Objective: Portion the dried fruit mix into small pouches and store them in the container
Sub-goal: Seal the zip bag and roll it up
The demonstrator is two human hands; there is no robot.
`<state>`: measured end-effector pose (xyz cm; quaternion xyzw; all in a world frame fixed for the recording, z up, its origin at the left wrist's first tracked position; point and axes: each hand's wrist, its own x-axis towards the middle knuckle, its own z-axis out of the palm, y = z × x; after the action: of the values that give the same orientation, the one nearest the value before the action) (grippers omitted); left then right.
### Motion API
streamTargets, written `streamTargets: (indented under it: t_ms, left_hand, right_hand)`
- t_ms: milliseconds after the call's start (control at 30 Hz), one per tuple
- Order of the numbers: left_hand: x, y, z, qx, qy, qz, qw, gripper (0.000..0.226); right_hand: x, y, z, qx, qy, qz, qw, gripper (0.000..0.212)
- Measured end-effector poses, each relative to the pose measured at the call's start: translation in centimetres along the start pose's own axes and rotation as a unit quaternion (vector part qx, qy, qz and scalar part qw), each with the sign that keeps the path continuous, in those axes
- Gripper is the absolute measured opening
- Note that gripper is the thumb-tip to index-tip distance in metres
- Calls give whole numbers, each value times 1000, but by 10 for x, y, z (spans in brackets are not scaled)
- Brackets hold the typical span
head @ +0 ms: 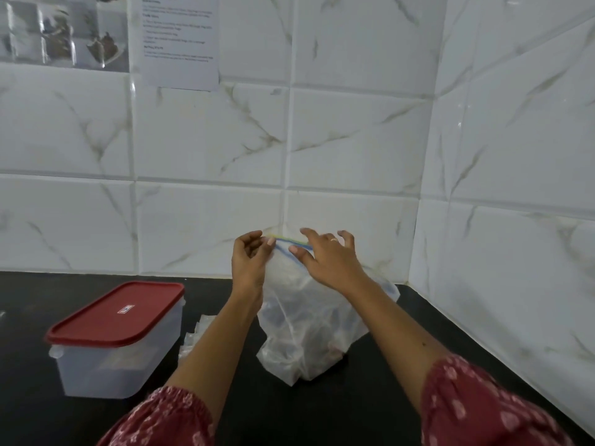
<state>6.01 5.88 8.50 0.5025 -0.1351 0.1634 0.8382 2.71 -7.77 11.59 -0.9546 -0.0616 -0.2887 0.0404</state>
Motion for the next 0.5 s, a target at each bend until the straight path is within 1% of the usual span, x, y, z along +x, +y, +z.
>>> streamTargets:
  t_ms: [33, 67, 133, 167, 233, 300, 367, 433, 500]
  left_hand:
    - [-1, -1, -4, -5, -6, 0, 1000, 28]
    - [-3, -2, -9, -8, -12, -3, 1000, 28]
    - [-9, -11, -22, 16, -21, -25, 999, 32]
    - [-14, -17, -29, 45, -28, -42, 998, 37]
    - [-27, -31, -40, 138, -73, -84, 984, 57]
    - [-43, -44, -48, 247, -144, -121, 951, 84]
    - [-56, -52, -51, 309, -184, -125, 925, 100]
    - [-62, -58, -51, 332, -180, -109, 919, 108]
    - [-65, -62, -50, 352, -165, -109, 915, 109]
  right_hand:
    - [7, 0, 1, -4, -49, 10, 999, 51]
    - [12, 1, 2, 11, -81, 15, 997, 48]
    - [17, 3, 6, 93, -117, 22, 989, 42]
    - [18, 4, 8, 121, -124, 17, 985, 39]
    - [19, 3, 9, 131, -120, 1, 984, 34]
    - [20, 0, 6, 153, -116, -6, 981, 30]
    - [22, -1, 3, 184, -125, 3, 975, 31]
    - [24, -1, 0, 204, -139, 21, 969, 31]
    - [25, 0, -3, 199, -137, 20, 970, 29]
